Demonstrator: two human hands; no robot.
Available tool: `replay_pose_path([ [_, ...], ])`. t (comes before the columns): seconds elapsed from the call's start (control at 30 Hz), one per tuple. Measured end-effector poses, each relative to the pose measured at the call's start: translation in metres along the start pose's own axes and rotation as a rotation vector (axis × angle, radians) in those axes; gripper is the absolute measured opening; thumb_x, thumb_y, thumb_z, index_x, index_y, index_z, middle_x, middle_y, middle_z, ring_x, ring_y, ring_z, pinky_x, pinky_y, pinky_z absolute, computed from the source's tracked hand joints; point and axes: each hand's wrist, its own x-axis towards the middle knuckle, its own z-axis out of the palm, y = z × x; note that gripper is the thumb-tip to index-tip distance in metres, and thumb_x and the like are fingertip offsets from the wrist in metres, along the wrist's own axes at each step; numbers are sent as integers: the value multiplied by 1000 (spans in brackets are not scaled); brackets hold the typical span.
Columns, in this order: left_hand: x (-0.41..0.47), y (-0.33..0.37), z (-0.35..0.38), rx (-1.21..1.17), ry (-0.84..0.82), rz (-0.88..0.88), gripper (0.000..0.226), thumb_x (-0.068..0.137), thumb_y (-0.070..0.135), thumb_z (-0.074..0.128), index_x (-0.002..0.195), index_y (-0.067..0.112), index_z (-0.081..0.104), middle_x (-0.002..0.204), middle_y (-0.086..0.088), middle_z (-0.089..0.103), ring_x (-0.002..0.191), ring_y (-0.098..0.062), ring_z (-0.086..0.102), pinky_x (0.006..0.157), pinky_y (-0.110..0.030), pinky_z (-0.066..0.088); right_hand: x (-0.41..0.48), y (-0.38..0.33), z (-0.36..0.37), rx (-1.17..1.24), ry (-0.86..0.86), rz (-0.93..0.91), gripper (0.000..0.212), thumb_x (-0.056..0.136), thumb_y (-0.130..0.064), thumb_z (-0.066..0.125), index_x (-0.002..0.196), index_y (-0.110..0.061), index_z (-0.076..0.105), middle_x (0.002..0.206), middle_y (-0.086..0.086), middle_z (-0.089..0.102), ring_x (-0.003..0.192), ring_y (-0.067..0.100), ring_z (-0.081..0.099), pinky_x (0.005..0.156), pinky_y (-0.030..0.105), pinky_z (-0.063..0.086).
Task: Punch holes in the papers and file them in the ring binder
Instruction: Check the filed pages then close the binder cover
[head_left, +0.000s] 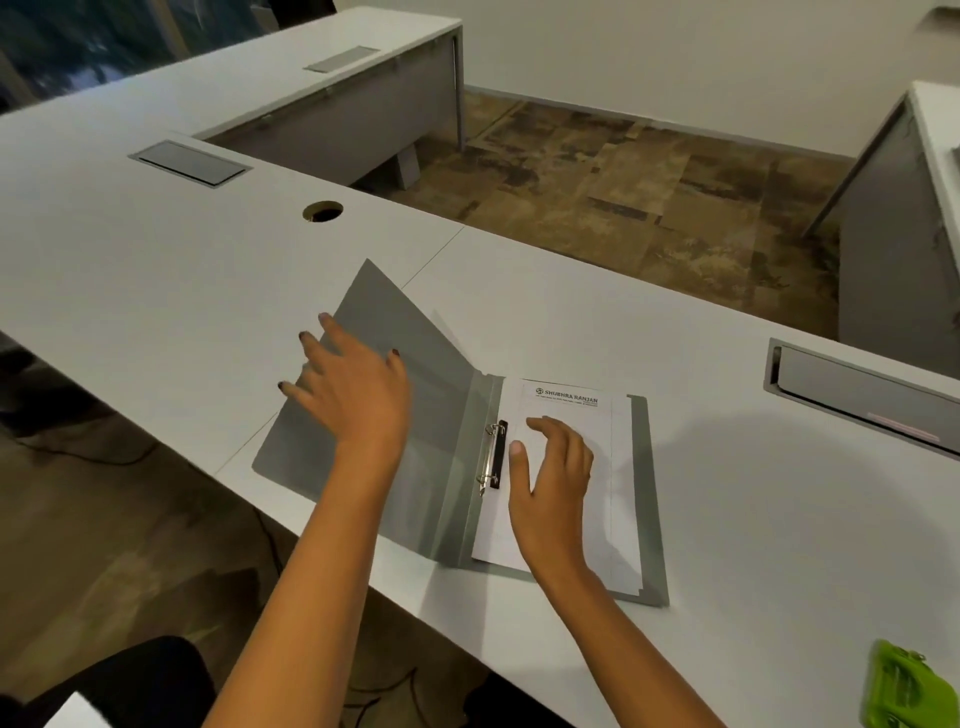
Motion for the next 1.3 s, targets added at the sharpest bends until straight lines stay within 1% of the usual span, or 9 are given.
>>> replay_pose_path([
  [0.1,-8,1,0,-73,-38,6,67,95,34,47,146,2,18,141,-21,43,123,-40,46,101,-52,33,1,-2,-4,39,2,23,38,84,-42,45,119,-26,51,130,-2,47,112,3,35,97,22,30],
  [0.2,-16,5,1,-66,7,65,59,95,33,47,142,2,29,138,-20,45,123,-38,46,97,-50,36,3,-1,-9,52,13,30,31,89,-35,49,118,-24,52,123,-9,45,112,4,36,96,22,31],
  [0.37,1,-8,10,164,-23,-26,76,92,44,48,148,4,15,156,-22,9,143,-41,4,112,-59,1,6,6,-22,12,15,74,26,92,-25,52,118,-21,53,129,-2,46,114,2,31,96,20,30],
  [0.43,7,-15,13,189,-69,-85,81,91,45,49,149,3,10,156,-23,8,143,-41,5,112,-59,-1,6,10,-25,0,18,93,26,92,-25,52,118,-20,53,130,1,47,113,3,32,96,21,30],
  [0.73,-22,15,-16,-19,-65,75,54,97,40,41,137,4,38,134,-19,47,118,-37,48,90,-47,42,7,20,-35,67,34,198,25,93,-24,51,117,-21,53,132,3,47,123,21,45,101,37,44],
  [0.9,-39,36,-24,-413,-388,158,35,96,40,41,123,24,56,115,5,60,107,-21,58,90,-37,47,15,19,-51,167,38,278,22,95,-26,47,114,-19,55,122,1,56,104,14,55,75,11,42],
  [1.0,-45,41,-10,-617,-630,179,24,96,38,40,101,35,63,113,5,66,106,-21,61,97,-42,47,21,22,-59,293,-4,320,24,97,-33,42,113,-24,57,113,-4,63,103,17,62,84,24,51],
  [1.17,-62,31,44,-522,-636,403,35,98,35,42,132,33,51,138,6,49,125,-15,47,100,-23,33,35,22,-78,642,-176,499,37,97,-43,36,120,-24,56,116,1,67,93,20,70,73,32,57],
  [1.3,-77,12,95,-332,-610,547,41,95,42,45,135,44,41,154,-1,26,140,-24,27,113,-47,27,39,27,-92,640,-197,570,50,90,-58,35,123,-27,56,110,-4,67,95,19,67,71,32,56],
])
